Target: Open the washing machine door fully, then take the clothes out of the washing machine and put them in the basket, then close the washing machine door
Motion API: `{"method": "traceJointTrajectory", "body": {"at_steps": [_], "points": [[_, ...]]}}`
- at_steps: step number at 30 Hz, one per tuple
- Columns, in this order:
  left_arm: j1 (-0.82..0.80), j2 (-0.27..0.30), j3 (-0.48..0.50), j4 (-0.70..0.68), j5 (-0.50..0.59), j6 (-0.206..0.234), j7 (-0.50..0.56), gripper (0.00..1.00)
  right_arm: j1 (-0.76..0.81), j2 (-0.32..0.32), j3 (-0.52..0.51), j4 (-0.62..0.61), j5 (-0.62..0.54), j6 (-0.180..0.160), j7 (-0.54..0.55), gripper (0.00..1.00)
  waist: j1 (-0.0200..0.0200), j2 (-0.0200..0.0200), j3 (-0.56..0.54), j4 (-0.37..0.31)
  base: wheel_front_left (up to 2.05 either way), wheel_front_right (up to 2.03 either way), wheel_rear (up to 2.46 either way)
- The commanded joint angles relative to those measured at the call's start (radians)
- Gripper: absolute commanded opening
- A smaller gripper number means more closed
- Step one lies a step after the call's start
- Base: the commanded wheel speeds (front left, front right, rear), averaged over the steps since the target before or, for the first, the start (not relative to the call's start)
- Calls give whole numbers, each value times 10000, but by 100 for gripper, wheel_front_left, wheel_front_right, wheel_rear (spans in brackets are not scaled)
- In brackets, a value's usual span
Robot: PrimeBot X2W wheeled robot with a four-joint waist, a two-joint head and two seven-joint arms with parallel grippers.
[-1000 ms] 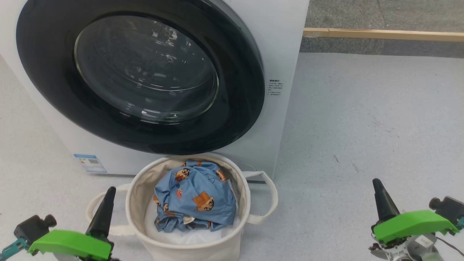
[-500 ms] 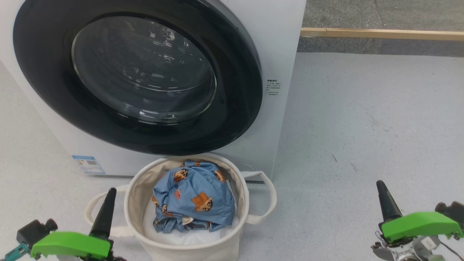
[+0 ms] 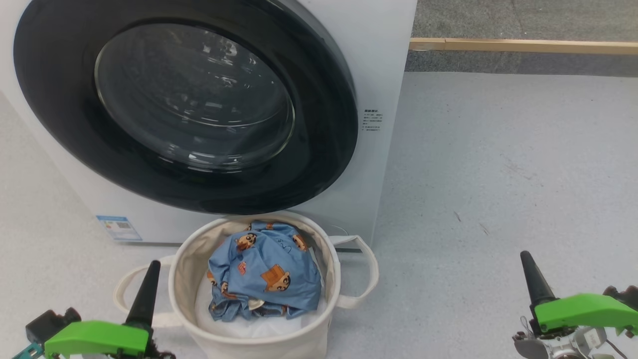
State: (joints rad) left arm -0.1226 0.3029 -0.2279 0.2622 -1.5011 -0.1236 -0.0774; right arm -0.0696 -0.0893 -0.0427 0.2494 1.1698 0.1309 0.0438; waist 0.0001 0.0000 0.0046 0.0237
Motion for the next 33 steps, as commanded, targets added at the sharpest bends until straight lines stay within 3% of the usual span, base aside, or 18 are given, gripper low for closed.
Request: {"method": "traceJointTrajectory", "body": {"at_steps": [1, 33], "points": [[-305, 57, 487, -274, -144, -46, 74, 0, -402, -18, 40, -303, 240, 3, 88, 0, 0, 0, 0, -6, 0, 0, 0], [76, -1485, 2136, -237, -1296, -65, 1007, 0, -388, 287, -531, -112, 3337, -1, 548, 0, 0, 0, -10, -179, 0, 0, 0]]}}
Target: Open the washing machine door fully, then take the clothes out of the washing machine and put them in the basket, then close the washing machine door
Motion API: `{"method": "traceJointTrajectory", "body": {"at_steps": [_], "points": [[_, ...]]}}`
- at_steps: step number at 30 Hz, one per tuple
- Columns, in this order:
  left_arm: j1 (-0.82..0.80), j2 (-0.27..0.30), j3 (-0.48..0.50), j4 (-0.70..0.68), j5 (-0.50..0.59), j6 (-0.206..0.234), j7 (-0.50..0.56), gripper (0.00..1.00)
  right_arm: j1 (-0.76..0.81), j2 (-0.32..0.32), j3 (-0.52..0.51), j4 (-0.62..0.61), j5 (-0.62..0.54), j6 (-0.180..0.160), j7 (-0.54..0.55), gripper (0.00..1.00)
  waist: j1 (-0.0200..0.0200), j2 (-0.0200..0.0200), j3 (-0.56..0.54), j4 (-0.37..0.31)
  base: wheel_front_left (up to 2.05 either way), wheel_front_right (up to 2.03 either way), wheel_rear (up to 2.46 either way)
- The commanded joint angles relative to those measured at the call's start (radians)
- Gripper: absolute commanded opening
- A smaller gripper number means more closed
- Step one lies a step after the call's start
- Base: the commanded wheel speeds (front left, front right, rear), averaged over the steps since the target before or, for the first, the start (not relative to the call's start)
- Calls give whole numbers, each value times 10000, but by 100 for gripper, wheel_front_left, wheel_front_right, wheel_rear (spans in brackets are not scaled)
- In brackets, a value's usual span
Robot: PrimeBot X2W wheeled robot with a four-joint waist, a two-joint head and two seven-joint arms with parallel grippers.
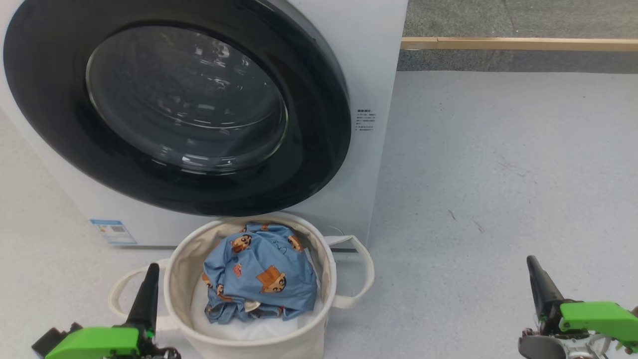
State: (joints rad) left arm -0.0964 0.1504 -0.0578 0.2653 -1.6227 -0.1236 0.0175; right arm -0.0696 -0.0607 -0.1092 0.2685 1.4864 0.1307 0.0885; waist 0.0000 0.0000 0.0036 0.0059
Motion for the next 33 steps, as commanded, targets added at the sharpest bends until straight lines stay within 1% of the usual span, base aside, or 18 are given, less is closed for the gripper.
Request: {"method": "traceJointTrajectory", "body": {"at_steps": [1, 10, 33], "points": [[-174, -9, 488, -266, -115, -65, 88, 0, -388, 11, 117, -298, 268, 1, 116, 0, 0, 0, -1, -6, 0, 0, 0], [-59, -491, 1007, -254, -452, -71, 386, 0, -384, 104, -57, -240, 1213, 0, 256, 0, 0, 0, -4, -59, 0, 0, 0], [-69, -601, 1160, -240, -324, -71, 509, 0, -384, 105, -53, -239, 1217, 0, 253, 0, 0, 0, -4, -59, 0, 0, 0]]}}
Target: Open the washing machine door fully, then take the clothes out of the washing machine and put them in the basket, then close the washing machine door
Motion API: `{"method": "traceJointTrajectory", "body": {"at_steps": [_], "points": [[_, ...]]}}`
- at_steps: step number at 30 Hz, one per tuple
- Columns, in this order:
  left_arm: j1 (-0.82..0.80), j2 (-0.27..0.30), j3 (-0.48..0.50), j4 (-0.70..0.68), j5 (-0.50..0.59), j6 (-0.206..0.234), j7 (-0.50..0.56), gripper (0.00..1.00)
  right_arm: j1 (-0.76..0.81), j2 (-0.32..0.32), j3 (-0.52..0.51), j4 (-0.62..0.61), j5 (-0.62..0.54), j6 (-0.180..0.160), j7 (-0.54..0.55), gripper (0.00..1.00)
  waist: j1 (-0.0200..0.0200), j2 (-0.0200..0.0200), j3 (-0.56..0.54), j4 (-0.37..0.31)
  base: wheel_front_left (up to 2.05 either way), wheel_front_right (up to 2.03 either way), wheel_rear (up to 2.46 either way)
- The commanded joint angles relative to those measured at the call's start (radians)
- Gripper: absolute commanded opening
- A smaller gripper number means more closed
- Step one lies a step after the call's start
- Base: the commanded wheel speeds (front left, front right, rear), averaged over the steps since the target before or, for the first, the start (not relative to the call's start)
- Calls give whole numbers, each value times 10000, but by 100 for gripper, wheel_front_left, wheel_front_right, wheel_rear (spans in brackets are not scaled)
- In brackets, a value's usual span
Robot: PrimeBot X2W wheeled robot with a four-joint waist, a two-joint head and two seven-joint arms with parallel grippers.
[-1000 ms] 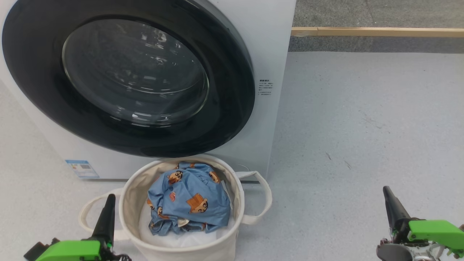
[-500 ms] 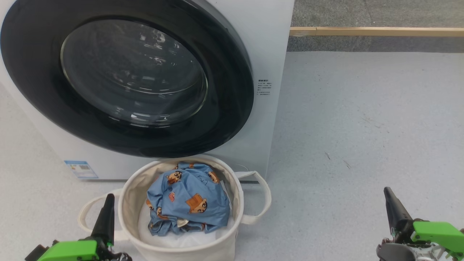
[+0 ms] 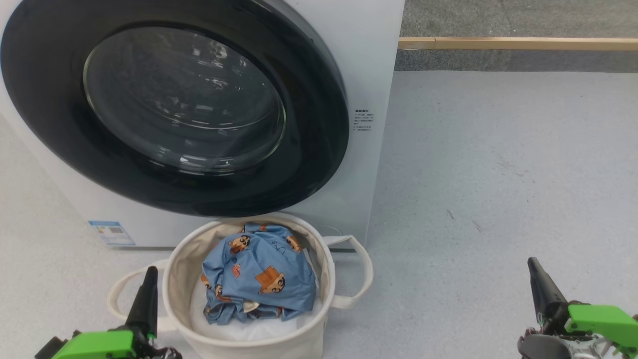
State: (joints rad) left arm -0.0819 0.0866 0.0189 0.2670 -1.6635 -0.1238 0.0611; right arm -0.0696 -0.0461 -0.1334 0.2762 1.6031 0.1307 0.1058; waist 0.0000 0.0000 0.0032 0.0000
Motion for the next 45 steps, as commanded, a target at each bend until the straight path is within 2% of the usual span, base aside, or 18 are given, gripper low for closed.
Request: {"method": "traceJointTrajectory", "body": {"at_steps": [1, 45], "points": [[-215, 33, 399, -257, 90, -69, 79, 0, -384, -41, 188, -316, 49, 0, 80, 0, 0, 0, 0, 0, 0, 0, 0], [-231, -123, 617, -239, 273, -69, 255, 0, -384, -41, 193, -315, 53, 0, 77, 0, 0, 0, 0, 0, 0, 0, 0]]}}
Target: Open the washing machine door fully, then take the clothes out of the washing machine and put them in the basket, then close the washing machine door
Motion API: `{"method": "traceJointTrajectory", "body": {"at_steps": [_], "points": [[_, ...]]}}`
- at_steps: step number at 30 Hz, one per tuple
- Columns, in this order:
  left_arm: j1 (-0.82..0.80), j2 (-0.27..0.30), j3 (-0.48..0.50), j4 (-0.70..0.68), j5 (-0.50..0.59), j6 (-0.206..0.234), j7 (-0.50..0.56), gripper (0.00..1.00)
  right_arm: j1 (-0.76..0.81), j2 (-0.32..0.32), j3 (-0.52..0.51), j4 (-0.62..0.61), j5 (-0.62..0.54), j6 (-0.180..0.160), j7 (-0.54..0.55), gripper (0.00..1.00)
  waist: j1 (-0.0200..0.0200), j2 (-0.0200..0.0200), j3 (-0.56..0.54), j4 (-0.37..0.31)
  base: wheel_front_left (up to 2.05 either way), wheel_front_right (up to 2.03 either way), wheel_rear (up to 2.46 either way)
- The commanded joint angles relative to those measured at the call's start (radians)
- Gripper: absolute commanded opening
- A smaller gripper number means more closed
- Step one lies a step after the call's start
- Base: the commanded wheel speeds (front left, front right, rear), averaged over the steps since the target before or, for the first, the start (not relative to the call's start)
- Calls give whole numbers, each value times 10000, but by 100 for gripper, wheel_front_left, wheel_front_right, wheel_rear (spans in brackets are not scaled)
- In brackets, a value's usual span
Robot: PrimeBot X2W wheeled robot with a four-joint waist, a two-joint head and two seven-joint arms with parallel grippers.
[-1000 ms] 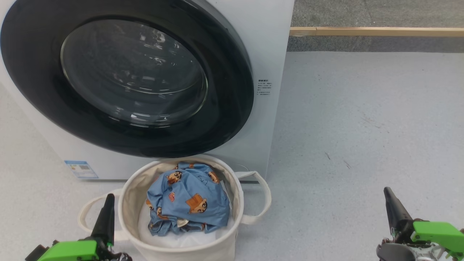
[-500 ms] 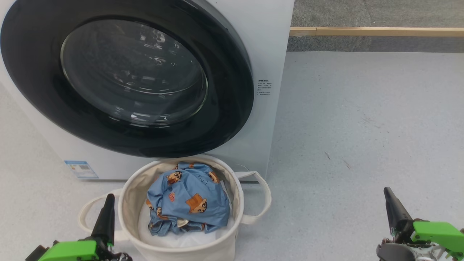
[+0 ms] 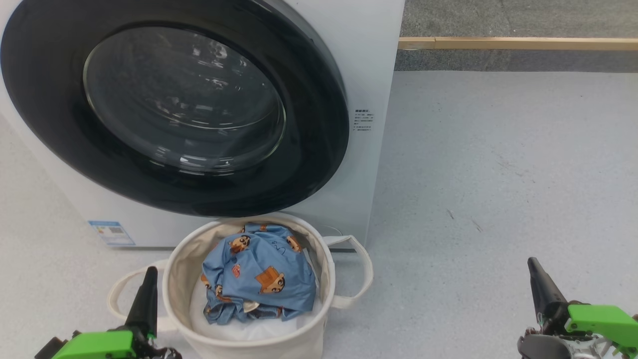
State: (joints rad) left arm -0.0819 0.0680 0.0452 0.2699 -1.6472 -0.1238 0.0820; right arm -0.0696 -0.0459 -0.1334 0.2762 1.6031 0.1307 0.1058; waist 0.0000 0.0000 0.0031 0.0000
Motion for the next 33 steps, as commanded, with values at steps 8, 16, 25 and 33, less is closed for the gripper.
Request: {"method": "traceJointTrajectory", "body": {"at_steps": [8, 16, 25, 33], "points": [[-233, 40, 386, -266, 136, -69, 71, 0, -384, -43, 193, -315, 53, 0, 77, 0, 0, 0, 0, 0, 0, 0, 0], [-236, 20, 415, -264, 160, -69, 94, 0, -383, -43, 194, -315, 53, 0, 76, 0, 0, 0, 0, 0, 0, 0, 0], [-238, -2, 445, -262, 185, -69, 118, 0, -383, -43, 194, -315, 54, 0, 76, 0, 0, 0, 0, 0, 0, 0, 0], [-240, -19, 469, -261, 206, -69, 138, 0, -384, -43, 194, -315, 54, 0, 76, 0, 0, 0, 0, 0, 0, 0, 0]]}}
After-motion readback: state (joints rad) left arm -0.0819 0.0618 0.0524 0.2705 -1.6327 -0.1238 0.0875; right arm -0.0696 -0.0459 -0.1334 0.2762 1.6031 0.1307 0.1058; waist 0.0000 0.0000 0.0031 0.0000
